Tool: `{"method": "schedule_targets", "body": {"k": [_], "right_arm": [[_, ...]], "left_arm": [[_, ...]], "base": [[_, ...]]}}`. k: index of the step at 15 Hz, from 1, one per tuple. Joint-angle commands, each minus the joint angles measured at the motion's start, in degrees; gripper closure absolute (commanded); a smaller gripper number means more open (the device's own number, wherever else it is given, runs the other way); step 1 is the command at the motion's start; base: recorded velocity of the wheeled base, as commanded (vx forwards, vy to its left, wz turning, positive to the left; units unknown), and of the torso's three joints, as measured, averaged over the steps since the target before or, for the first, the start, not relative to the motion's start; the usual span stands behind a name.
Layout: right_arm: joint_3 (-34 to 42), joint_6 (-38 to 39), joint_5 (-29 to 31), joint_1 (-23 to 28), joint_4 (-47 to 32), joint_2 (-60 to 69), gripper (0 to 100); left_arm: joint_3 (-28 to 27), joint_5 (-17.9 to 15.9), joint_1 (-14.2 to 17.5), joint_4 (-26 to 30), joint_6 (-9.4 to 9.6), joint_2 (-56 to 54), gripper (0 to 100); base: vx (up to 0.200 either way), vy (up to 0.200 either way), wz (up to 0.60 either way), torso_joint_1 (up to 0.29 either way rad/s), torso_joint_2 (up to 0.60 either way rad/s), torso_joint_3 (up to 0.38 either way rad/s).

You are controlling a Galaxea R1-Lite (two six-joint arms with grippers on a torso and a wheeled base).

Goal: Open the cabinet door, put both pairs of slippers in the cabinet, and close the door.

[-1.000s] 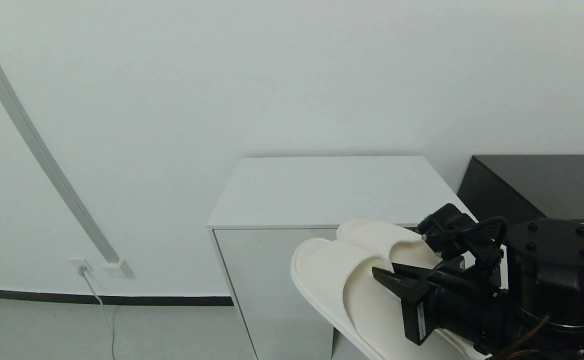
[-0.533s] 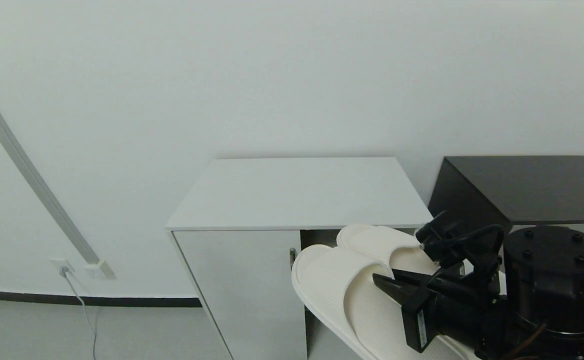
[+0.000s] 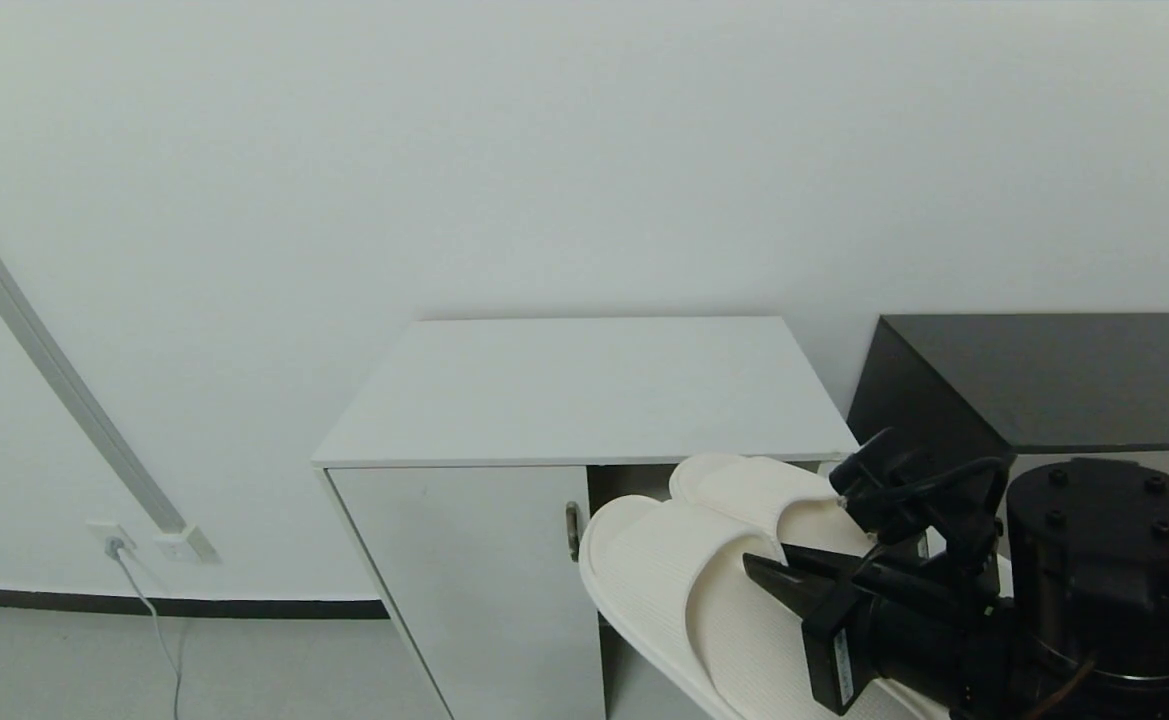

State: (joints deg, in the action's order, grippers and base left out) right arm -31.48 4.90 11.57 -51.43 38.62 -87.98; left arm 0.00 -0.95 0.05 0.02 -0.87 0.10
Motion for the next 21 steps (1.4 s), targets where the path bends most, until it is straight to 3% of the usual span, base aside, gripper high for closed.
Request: {"method": "schedule_targets", "body": {"k": [1,12,21], "right_arm": [[0.1,0.0,0.0,0.0,0.0,-0.1,100],[0.3,0.0,0.0,-0.8,0.0,0.0,100],[0.5,-0.1,0.0,-0.9,0.0,0.0,100]], "left_arm": [[0.0,0.0,0.0,0.0,-0.01,0.0,100],[0.0,0.0,0.0,0.0,-0.01,0.0,100],[0.0,0.0,0.0,0.0,-0.01,0.0,100]], "base": [[0.000,0.000,0.00,0.000,0.00,0.000],[0.000,0.000,0.00,-0.009,0.02,0.011],[0.000,0.000,0.00,-0.208,0.51,0.294]]}}
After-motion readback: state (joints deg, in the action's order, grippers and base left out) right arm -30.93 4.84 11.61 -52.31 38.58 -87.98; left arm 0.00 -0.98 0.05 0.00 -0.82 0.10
